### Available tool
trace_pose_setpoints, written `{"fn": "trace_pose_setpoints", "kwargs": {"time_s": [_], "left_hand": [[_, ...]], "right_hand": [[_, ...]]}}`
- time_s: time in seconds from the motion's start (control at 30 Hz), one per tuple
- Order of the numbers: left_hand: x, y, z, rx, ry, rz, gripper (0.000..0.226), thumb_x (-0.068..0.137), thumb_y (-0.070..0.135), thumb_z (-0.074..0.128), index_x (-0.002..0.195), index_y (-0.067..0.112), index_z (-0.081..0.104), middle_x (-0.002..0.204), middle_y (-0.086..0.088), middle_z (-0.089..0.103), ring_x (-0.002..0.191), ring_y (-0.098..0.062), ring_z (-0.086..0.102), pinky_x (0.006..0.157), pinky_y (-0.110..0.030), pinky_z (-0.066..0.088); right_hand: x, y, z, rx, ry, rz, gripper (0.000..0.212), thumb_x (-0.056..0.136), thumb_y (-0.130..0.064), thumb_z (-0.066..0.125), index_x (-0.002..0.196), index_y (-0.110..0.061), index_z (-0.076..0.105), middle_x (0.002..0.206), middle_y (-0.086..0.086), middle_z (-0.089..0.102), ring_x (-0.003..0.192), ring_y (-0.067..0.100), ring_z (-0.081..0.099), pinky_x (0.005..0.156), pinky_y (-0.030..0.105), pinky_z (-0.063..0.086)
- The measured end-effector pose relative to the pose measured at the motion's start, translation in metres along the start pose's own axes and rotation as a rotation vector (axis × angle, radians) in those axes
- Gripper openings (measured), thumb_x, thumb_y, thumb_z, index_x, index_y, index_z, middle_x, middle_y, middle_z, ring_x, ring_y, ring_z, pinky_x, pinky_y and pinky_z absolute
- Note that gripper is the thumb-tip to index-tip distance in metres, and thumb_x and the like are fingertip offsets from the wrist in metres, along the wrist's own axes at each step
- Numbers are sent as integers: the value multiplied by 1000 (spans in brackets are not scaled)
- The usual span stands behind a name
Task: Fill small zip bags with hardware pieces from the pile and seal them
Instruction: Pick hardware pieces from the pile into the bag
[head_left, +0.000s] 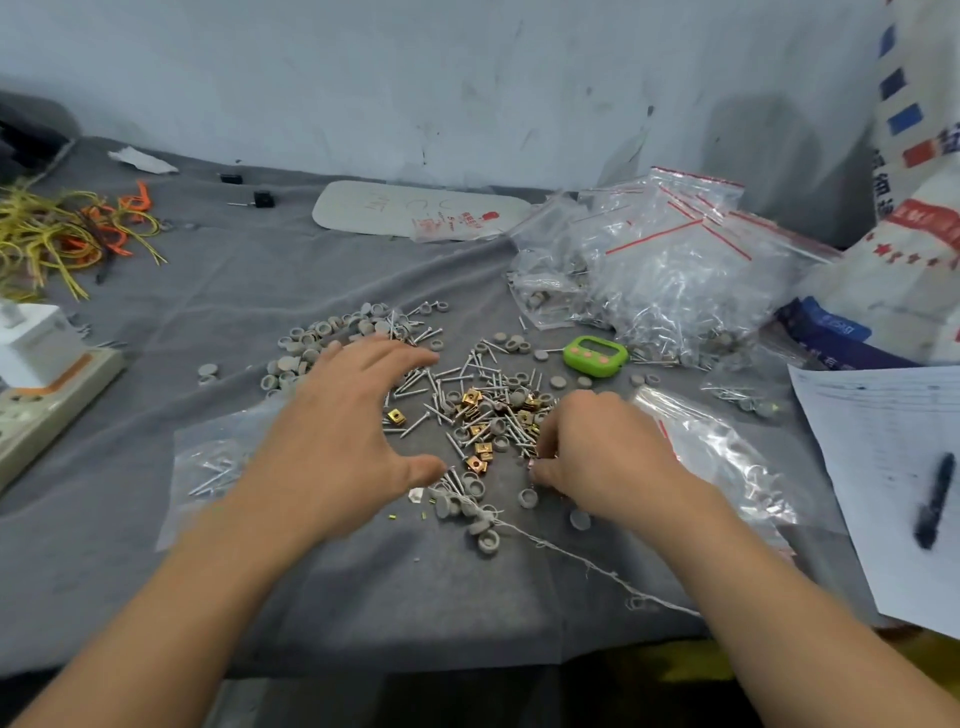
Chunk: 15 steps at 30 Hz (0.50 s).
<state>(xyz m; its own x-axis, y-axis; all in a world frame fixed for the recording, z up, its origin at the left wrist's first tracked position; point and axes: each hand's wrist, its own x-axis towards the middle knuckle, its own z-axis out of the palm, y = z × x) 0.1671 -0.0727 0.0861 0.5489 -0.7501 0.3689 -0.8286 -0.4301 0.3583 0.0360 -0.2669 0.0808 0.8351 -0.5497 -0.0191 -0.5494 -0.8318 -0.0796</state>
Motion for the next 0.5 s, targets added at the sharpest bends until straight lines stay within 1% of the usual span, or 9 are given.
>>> {"fn": "trace_pose_setpoints", "kwargs": {"time_s": [0.03, 0.1, 0.17, 0.23, 0.3, 0.33, 0.37, 0.43, 0.5], "left_hand": [[-2, 4, 3, 2, 27, 17, 86, 59, 48, 90, 137, 37, 56, 144, 12, 52, 138, -3, 30, 122, -31, 17], [-6, 8, 8, -10, 82, 38, 73, 63, 42, 90, 130, 35, 63, 134, 11, 60, 132, -7, 42, 117, -30, 24], [-8, 11, 12, -29, 115, 47, 59, 67, 40, 87, 122, 35, 67, 120, 14, 64, 118, -6, 52, 107, -27, 35], [-8, 14, 17, -28, 127, 50, 47, 70, 35, 86, 115, 35, 70, 103, 20, 63, 102, -3, 53, 96, -26, 40], [-8, 16, 22, -32, 108, 27, 36, 74, 27, 85, 108, 34, 72, 91, 22, 62, 93, -5, 53, 88, -29, 45], [-8, 18, 24, -32, 80, 12, 31, 77, 25, 84, 105, 34, 73, 88, 21, 62, 91, -6, 54, 86, -31, 48], [-8, 20, 26, -23, 44, -4, 25, 80, 25, 81, 102, 36, 74, 87, 20, 64, 91, -7, 56, 86, -33, 50], [-8, 23, 28, 18, -23, -32, 18, 85, 30, 77, 101, 39, 74, 92, 16, 67, 93, -9, 60, 87, -33, 53], [-9, 24, 29, 46, -56, -51, 18, 87, 33, 75, 102, 42, 74, 97, 14, 67, 95, -10, 62, 88, -32, 54]], "right_hand": [[2, -1, 2, -11, 12, -6, 21, 81, -42, 76, 91, -24, 72, 90, 4, 73, 92, 29, 67, 67, 31, 44], [5, -2, 3, 18, -19, -20, 13, 82, -35, 74, 86, -23, 70, 86, 2, 72, 88, 29, 68, 69, 32, 49], [6, 0, 1, 140, -78, -30, 13, 83, -33, 75, 78, -23, 69, 79, -3, 71, 81, 24, 67, 70, 31, 52], [7, 4, -3, 237, -80, -49, 13, 85, -32, 76, 77, -24, 70, 79, -4, 70, 79, 21, 66, 71, 30, 51], [9, 8, -5, 227, -90, -67, 12, 88, -32, 75, 79, -23, 72, 84, -1, 71, 83, 22, 66, 71, 29, 47], [9, 9, -6, 192, -105, -68, 11, 89, -32, 73, 81, -24, 74, 87, 0, 71, 87, 23, 66, 72, 29, 47], [8, 9, -6, 149, -105, -62, 9, 90, -31, 72, 85, -24, 75, 91, 1, 70, 93, 24, 65, 73, 30, 48], [7, 5, -7, 100, -33, -39, 10, 89, -28, 70, 94, -27, 77, 96, 2, 71, 98, 26, 65, 74, 30, 50], [7, -4, -9, 173, 36, -42, 12, 85, -24, 69, 91, -32, 76, 92, -2, 75, 92, 23, 68, 77, 30, 55]]}}
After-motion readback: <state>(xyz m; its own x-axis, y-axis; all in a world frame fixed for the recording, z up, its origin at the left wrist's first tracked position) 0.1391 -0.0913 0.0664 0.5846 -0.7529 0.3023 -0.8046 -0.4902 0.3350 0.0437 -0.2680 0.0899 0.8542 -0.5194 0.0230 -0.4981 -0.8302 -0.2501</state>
